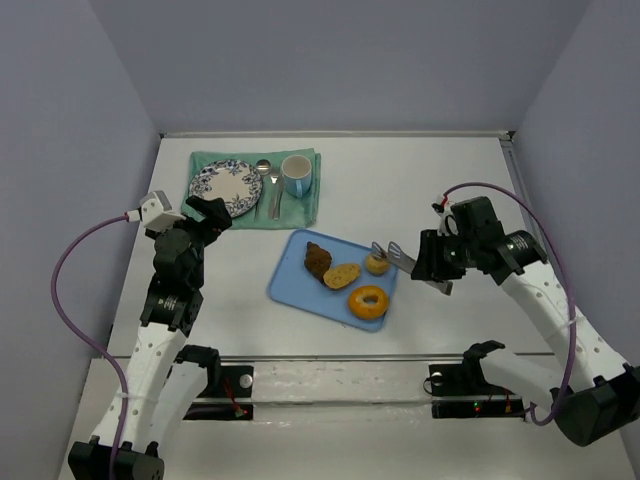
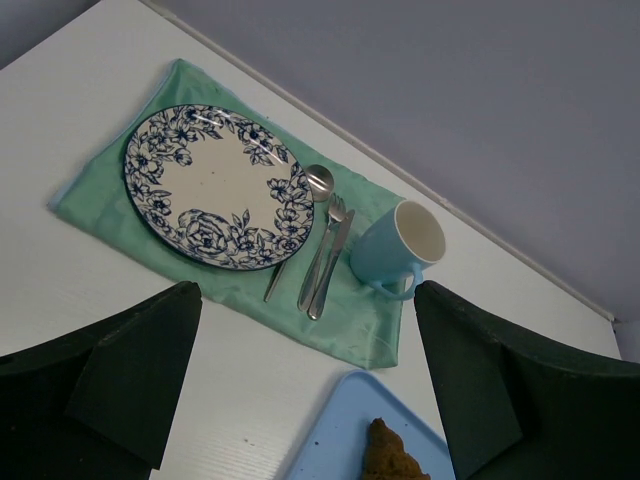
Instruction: Place the bread
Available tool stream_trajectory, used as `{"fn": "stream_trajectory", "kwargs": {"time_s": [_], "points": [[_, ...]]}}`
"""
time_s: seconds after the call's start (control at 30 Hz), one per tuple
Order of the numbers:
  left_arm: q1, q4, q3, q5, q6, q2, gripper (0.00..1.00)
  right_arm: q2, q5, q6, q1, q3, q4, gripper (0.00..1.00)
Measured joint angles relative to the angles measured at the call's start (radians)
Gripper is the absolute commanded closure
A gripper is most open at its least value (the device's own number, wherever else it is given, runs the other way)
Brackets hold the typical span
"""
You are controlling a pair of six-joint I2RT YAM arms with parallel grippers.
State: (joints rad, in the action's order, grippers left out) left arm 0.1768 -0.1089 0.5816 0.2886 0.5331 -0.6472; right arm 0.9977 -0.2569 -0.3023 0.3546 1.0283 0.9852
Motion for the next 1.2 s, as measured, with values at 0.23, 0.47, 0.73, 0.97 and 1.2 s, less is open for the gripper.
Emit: {"fn": "stream_trajectory", "kwargs": {"time_s": [0.23, 0.47, 0.73, 0.97, 1.2], "points": [[0.000, 0.000, 0.000, 0.003, 0.000, 0.000, 0.01, 0.064, 0.057, -0.001, 0.046, 0.016, 0.050, 0.48], [0.000, -0.005, -0.013, 0.004, 0.000, 0.001, 0.01, 0.074, 0.091, 0.000, 0.062, 0.039, 0.063, 0.46], [0.000, -0.006, -0.015, 0.007, 0.000, -0.002, 0.01, 0.134, 0.091, 0.007, 0.100, 0.044, 0.063, 0.46], [0.000, -0.006, -0.017, 0.007, 0.000, 0.012, 0.01, 0.177, 0.095, 0.014, 0.117, 0.061, 0.063, 0.75], [0.000, -0.006, -0.018, 0.007, 0.000, 0.025, 0.01, 0.180, 0.130, 0.017, 0.132, 0.095, 0.062, 0.90]]}}
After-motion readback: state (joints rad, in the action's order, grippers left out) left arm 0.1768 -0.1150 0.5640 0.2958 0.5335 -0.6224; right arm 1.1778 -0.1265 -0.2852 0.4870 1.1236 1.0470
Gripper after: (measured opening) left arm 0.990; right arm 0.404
